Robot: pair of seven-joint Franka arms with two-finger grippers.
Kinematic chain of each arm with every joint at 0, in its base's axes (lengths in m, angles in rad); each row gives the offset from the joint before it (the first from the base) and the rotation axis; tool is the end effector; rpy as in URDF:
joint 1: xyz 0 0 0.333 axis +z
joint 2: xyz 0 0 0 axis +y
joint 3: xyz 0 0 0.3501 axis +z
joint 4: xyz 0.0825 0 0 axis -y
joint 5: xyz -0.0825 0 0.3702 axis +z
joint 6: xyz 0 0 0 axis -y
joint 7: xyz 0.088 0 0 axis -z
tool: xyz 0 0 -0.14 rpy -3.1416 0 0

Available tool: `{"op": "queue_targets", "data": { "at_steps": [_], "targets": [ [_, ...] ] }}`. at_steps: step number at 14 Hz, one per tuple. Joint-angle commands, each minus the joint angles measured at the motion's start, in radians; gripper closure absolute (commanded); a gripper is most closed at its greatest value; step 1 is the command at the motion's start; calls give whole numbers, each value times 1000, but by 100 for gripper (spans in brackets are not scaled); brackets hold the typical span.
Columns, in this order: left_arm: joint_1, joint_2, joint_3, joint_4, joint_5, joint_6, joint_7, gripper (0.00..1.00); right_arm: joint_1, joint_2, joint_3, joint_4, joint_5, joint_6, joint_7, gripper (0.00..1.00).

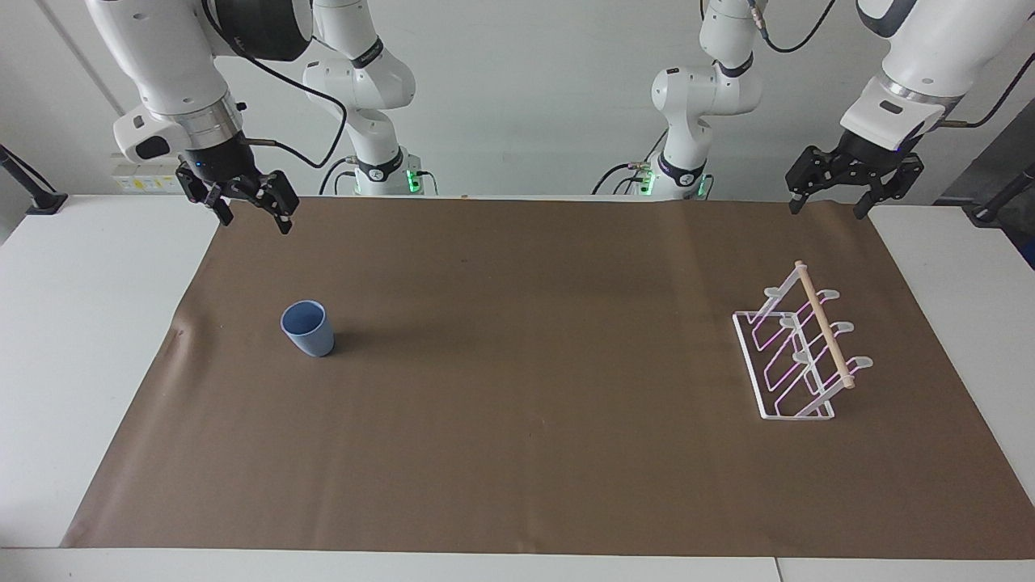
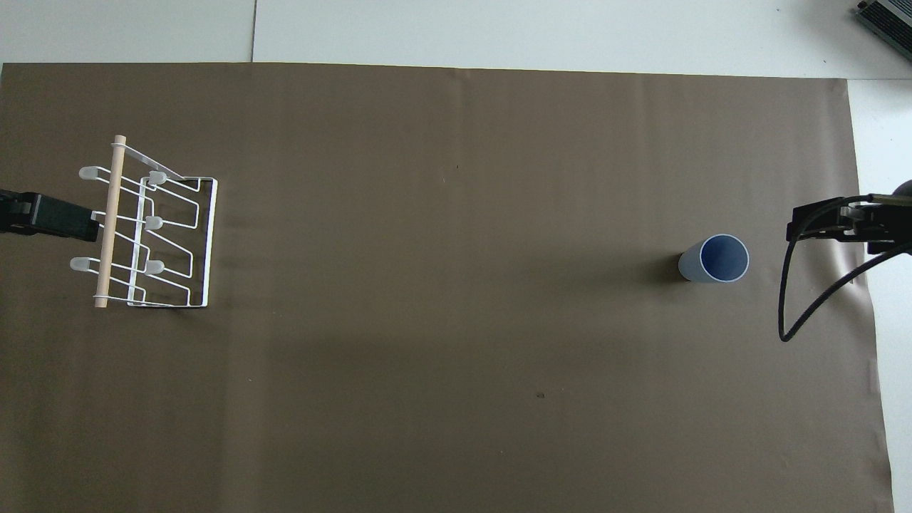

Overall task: Hang cup on cup holder
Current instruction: 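Move the right gripper toward the light blue cup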

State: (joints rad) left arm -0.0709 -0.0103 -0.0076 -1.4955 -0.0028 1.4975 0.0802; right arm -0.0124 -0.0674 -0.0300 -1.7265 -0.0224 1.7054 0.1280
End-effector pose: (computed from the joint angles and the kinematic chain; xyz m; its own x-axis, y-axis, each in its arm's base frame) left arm 0.5287 -0.0420 0.6589 0.9873 -0.1582 0.0125 -0.1583 -0.9874 0.0017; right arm 0.5285 -0.0258 0.6016 0.9848 -0.1666 0.0484 -0.1674 -0.9858 0.0142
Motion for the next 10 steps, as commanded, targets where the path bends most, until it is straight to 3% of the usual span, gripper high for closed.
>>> {"op": "queue_targets", "data": {
  "at_steps": [1,4,7,10],
  "targets": [
    [0,-19,0,-25,-5,14,7,0,-17,-60,5,-201,21,173,-33,0],
    [0,-19,0,-25,-5,9,7,0,-40,-37,4,-352,21,373,-92,0],
    [0,-19,0,-25,-5,12,7,0,-96,38,4,-378,21,431,-224,0],
    [-3,-19,0,-26,-5,10,6,0,-110,70,4,-416,22,528,-238,0]
  ]
}}
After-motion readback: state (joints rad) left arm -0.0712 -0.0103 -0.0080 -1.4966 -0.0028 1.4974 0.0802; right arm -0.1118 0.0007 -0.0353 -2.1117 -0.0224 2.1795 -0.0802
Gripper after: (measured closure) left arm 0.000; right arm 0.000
